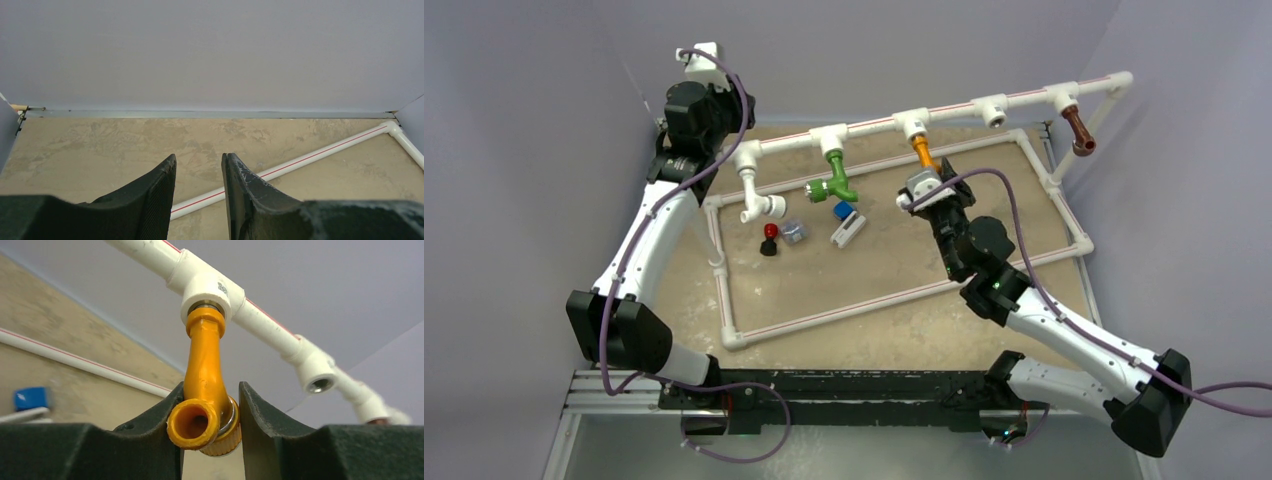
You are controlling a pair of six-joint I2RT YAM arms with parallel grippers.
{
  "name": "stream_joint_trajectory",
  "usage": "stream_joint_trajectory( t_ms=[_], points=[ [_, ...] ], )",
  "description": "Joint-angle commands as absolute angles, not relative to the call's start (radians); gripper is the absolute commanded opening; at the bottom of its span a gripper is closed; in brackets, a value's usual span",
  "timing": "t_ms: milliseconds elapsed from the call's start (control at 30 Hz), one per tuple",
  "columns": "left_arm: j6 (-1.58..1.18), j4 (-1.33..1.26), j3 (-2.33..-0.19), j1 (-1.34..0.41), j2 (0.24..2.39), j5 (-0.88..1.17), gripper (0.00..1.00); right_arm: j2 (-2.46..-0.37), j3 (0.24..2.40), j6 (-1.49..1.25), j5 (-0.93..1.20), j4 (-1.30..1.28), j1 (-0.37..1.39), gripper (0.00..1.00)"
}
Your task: Install the water faucets
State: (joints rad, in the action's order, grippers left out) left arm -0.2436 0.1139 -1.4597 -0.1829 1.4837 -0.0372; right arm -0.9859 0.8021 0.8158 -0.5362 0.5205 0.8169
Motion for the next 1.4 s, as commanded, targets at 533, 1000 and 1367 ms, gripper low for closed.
stream_joint_trajectory(
  t_ms=[533, 1000, 1367],
  points=[
    [-0.245, 0.325, -1.362, -0.184, 1.572, -0.023, 0.38, -0.943, 0.721, -0.844, -0.355, 0.772, 0.834, 0.0],
    [-0.244, 0.327, -1.364, -0.184, 1.58, -0.023, 0.38, -0.925, 0.657, -1.492, -0.489, 0.967, 0.835, 0.0],
    [-0.243, 0.327, -1.365, -0.184, 1.579, -0.026, 0.38, -0.926, 0.671, -1.65, -0.456, 0.906, 0.834, 0.18]
  ],
)
